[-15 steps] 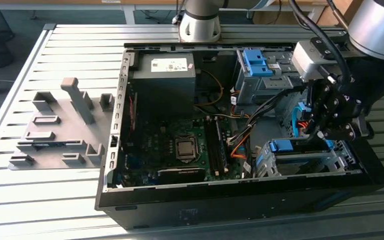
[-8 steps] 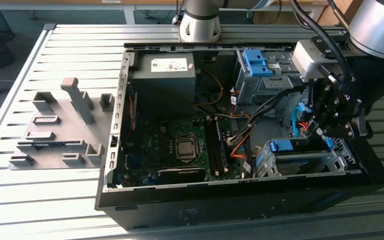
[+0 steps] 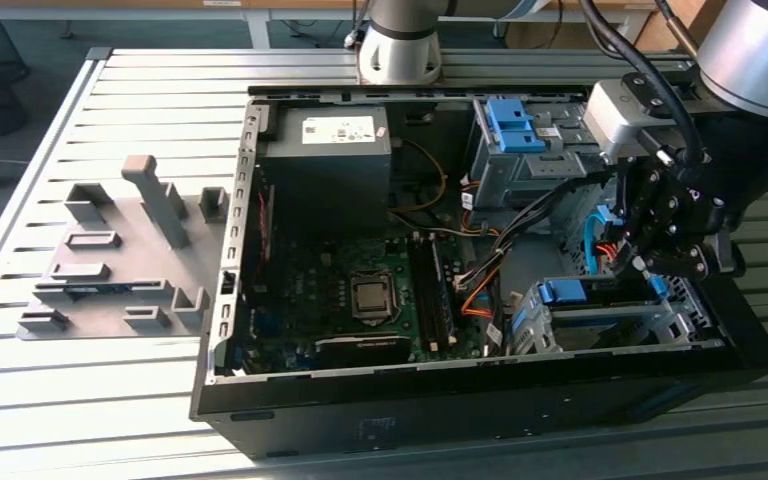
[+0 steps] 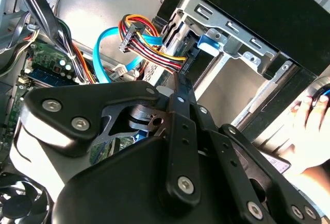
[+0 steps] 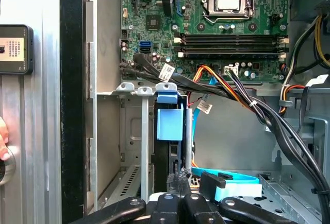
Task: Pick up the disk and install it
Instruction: 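Insert the second disk wire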
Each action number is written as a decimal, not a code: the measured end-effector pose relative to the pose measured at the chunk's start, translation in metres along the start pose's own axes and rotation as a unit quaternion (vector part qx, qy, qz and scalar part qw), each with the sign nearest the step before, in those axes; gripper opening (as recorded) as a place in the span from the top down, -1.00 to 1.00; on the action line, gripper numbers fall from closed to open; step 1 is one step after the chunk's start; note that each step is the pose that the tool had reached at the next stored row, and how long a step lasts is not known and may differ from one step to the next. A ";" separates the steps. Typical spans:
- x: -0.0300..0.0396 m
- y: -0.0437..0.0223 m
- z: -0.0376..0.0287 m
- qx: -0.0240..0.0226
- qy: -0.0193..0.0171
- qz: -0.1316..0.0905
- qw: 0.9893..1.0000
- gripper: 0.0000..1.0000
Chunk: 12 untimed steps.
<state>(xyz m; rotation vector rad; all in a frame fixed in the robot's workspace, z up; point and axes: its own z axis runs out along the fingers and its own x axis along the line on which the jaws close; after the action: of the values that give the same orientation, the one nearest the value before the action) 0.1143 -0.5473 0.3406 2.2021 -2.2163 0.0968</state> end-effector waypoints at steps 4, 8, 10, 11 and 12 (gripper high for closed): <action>0.0000 0.0000 0.0000 0.000 0.000 0.000 1.000 0.79; 0.0001 0.0008 0.0000 0.000 0.000 0.000 1.000 0.79; 0.0004 0.0200 -0.0006 0.000 0.000 0.000 1.000 0.79; 0.0005 0.0211 -0.0006 0.000 0.000 0.000 1.000 0.79; 0.0005 0.0211 -0.0006 0.000 0.000 0.000 1.000 0.79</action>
<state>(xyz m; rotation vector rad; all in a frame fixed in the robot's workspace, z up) 0.0932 -0.5477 0.3406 2.2022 -2.2164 0.0971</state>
